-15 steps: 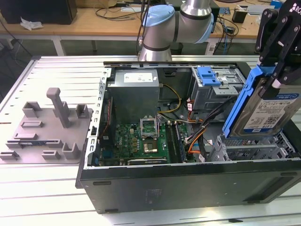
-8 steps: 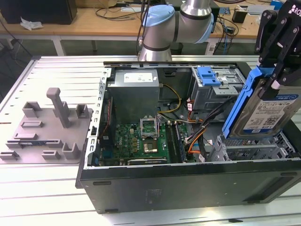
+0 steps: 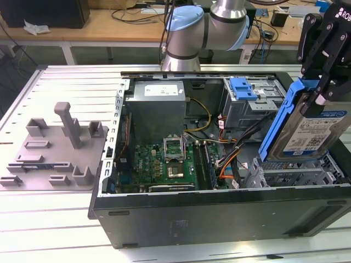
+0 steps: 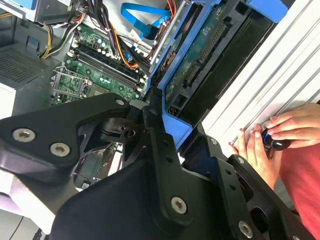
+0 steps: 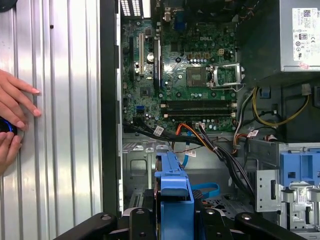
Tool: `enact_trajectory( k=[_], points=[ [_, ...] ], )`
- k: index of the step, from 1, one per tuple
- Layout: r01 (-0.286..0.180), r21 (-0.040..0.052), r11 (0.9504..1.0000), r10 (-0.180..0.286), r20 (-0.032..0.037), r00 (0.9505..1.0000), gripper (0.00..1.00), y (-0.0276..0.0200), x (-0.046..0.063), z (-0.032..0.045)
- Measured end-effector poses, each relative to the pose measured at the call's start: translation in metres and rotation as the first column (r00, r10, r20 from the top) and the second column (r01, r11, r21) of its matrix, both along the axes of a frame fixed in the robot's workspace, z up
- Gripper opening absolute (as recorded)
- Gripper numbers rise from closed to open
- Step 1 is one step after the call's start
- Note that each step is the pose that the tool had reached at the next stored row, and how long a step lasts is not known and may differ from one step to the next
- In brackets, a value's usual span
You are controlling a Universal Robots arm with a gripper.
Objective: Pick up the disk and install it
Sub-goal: 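Insert the disk into the insertion slot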
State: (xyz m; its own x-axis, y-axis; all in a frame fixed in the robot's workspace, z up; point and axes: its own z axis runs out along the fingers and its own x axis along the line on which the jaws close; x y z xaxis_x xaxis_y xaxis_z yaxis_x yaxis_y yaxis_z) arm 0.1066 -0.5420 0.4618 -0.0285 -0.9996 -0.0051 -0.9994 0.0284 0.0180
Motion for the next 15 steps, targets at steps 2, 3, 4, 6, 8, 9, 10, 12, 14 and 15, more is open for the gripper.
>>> enact_trajectory(
  k=[2,3,4,6,8,9,10,12,14,15],
  points=[
    [0.000,0.0001,1.0000,0.000,0.0000,1.0000,0.37,0.0000,0.0000,-0.0004],
    [0.000,0.0000,1.0000,0.000,0.0000,1.0000,0.37,0.0000,0.0000,-0.0009],
    [0.000,0.0000,1.0000,0.000,0.0000,1.0000,0.37,0.0000,0.0001,-0.0012],
    [0.000,0.0001,1.0000,0.000,-0.0001,1.0000,0.37,0.0000,0.0003,-0.0018],
    [0.000,0.0000,1.0000,0.000,0.0000,1.0000,0.37,0.0000,0.0004,-0.0025],
    [0.000,0.0001,1.0000,0.000,0.0000,1.0000,0.37,0.0000,0.0005,-0.0029],
    [0.000,0.0000,1.0000,0.000,0.0000,1.0000,0.37,0.0000,0.0005,-0.0031],
    [0.000,0.0001,1.0000,0.000,0.0000,1.0000,0.37,0.0000,0.0006,-0.0037],
    [0.000,0.0001,1.0000,0.000,0.0000,1.0000,0.37,0.0000,0.0006,-0.0043],
    [0.000,0.0000,1.0000,0.000,0.0000,1.0000,0.37,0.0000,0.0008,-0.0047]
  ],
)
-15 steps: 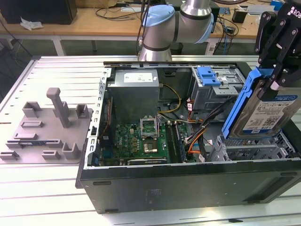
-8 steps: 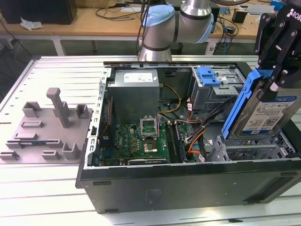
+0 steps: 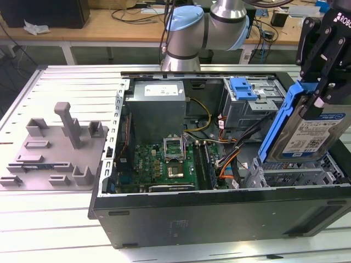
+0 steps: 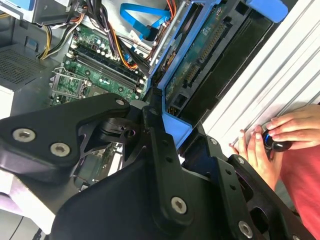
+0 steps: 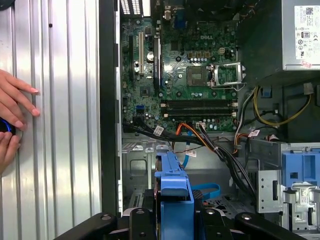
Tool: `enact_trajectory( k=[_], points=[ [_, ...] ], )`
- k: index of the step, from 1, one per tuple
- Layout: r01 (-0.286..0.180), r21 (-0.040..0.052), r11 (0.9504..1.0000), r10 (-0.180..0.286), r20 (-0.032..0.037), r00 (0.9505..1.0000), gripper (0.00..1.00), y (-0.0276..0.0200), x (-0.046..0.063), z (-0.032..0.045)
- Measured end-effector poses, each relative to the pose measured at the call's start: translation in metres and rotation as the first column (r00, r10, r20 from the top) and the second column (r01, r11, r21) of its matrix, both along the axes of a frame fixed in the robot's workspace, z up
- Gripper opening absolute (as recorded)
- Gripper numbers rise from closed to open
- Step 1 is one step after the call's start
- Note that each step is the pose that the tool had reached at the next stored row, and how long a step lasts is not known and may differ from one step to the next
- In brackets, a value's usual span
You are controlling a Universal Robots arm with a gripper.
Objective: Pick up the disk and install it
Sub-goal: 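Insert the disk into the insertion slot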
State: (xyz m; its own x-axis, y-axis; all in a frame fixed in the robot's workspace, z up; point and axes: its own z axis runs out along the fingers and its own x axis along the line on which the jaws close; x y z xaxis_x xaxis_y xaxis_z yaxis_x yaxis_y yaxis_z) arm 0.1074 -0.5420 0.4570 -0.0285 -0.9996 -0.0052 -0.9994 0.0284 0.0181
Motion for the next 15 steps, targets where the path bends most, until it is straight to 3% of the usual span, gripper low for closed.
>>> enact_trajectory(
  k=[15],
  points=[
    [0.000,0.0000,1.0000,0.000,0.0000,1.0000,0.37,0.0000,0.0022,-0.0058]
  ],
)
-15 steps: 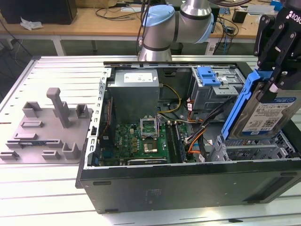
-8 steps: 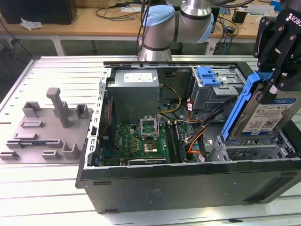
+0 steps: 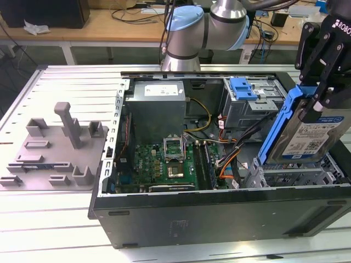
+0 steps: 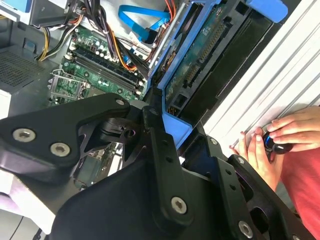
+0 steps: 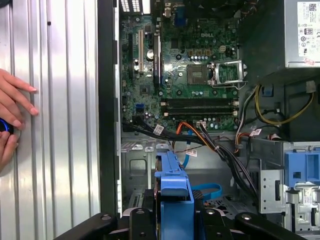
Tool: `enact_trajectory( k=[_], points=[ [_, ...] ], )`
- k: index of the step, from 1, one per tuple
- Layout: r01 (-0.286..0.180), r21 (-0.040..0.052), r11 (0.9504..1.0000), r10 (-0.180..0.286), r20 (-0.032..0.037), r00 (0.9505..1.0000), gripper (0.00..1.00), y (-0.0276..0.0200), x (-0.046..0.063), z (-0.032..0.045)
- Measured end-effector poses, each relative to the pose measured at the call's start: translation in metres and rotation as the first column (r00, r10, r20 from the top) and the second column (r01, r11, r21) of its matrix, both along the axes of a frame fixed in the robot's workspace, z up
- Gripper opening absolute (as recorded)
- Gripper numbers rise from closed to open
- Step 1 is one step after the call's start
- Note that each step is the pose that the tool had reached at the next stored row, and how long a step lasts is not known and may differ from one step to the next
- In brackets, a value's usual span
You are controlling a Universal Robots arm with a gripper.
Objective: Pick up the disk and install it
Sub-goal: 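Insert the disk into the insertion slot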
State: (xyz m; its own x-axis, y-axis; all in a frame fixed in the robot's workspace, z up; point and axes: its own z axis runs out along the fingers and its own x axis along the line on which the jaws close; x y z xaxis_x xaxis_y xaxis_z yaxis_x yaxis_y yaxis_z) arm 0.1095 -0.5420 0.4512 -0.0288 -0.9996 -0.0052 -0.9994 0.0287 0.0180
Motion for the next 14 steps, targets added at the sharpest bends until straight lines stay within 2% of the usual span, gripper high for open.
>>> enact_trajectory(
  k=[14],
  points=[
    [0.002,-0.0003,1.0000,-0.002,-0.0001,1.0000,0.37,-0.0019,0.0008,-0.0048]
  ],
)
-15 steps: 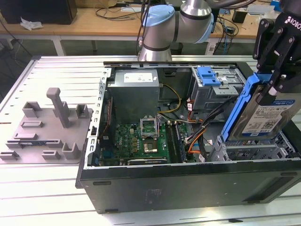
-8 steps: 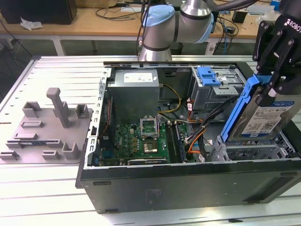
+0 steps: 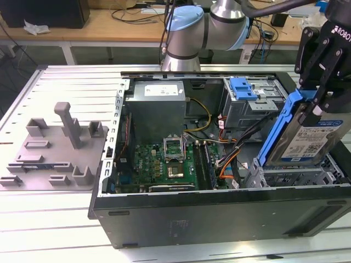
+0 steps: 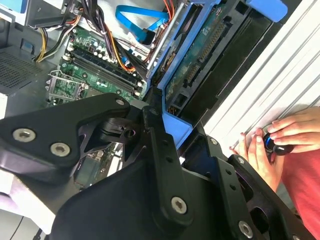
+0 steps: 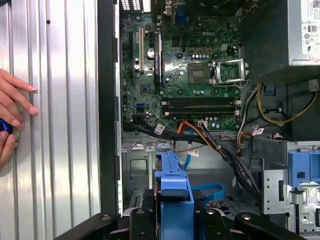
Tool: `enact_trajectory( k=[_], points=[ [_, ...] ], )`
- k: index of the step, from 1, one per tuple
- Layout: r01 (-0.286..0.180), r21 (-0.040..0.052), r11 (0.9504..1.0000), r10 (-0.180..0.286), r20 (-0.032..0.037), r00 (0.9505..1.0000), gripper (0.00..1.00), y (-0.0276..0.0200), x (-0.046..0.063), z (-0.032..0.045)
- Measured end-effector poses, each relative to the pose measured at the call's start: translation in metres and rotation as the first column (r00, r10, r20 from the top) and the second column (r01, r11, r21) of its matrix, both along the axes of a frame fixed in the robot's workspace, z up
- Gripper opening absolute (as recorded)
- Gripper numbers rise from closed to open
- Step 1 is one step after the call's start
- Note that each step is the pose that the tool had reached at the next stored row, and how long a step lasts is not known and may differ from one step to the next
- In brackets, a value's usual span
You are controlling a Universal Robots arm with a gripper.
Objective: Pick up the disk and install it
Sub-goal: 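Insert the disk into the insertion slot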
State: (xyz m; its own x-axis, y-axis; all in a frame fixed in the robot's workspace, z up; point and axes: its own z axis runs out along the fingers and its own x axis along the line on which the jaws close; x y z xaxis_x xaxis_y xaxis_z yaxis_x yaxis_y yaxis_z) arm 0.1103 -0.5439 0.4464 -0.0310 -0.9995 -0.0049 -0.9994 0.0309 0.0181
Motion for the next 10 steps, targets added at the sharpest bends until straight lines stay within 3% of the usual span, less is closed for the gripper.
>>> enact_trajectory(
  k=[10],
  points=[
    [0.001,0.0002,1.0000,-0.001,0.0000,1.0000,0.37,-0.0010,0.0007,-0.0037]
  ],
)
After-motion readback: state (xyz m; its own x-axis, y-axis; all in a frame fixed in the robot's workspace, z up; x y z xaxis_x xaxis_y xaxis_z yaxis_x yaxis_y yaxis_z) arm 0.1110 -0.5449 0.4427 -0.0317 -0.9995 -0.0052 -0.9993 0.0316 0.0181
